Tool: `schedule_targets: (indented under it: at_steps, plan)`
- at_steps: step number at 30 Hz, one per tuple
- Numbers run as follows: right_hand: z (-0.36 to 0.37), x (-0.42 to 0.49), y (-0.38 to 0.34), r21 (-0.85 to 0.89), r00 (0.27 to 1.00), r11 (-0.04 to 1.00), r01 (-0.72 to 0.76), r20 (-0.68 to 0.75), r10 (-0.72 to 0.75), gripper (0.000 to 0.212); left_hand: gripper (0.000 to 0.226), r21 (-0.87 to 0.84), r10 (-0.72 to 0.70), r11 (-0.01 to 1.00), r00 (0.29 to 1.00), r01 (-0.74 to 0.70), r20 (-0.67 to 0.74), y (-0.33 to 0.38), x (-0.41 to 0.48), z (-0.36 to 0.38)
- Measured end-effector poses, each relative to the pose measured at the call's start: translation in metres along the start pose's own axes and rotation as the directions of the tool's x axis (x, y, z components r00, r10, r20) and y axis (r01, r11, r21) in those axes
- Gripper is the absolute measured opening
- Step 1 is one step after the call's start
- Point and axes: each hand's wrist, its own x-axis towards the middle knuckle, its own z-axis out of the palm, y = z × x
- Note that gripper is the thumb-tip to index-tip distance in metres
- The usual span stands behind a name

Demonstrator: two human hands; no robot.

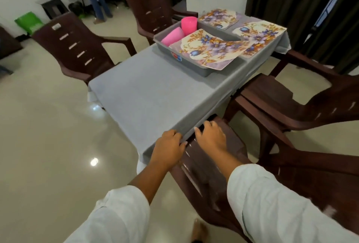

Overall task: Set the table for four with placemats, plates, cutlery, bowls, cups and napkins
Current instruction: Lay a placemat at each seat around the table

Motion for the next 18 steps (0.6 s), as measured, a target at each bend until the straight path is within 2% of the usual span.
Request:
schedule_targets:
  at_steps: [2,6,10,14,18]
  plan:
    - [0.000,0.014,-0.016,0.087,0.998,0.995,-0.055,0.042,0.051,0.058,0.038,-0.024,-0.029,0.999,1.000,0.030,0.006,-0.020,0.019,-0.010]
    - [-0.017,0.058,-0.035,0.289,0.984,0.941,-0.177,0.045,0.171,0.057,0.039,-0.184,-0.160,0.971,0.987,0.151,-0.032,-0.049,0.064,-0.019]
    - [-0.036,0.121,-0.042,0.414,0.943,0.859,-0.303,-0.002,0.333,0.054,0.038,-0.276,-0.088,0.958,0.996,0.082,-0.010,-0.060,0.125,-0.021]
    - [-0.047,0.191,-0.043,0.582,0.842,0.702,-0.411,-0.054,0.537,0.056,0.035,-0.406,-0.034,0.913,0.999,0.031,0.001,-0.066,0.197,-0.019]
    - [-0.057,0.256,-0.041,0.676,0.681,0.546,-0.494,-0.089,0.726,0.065,0.032,-0.523,0.050,0.852,0.996,-0.007,0.068,-0.079,0.267,-0.012]
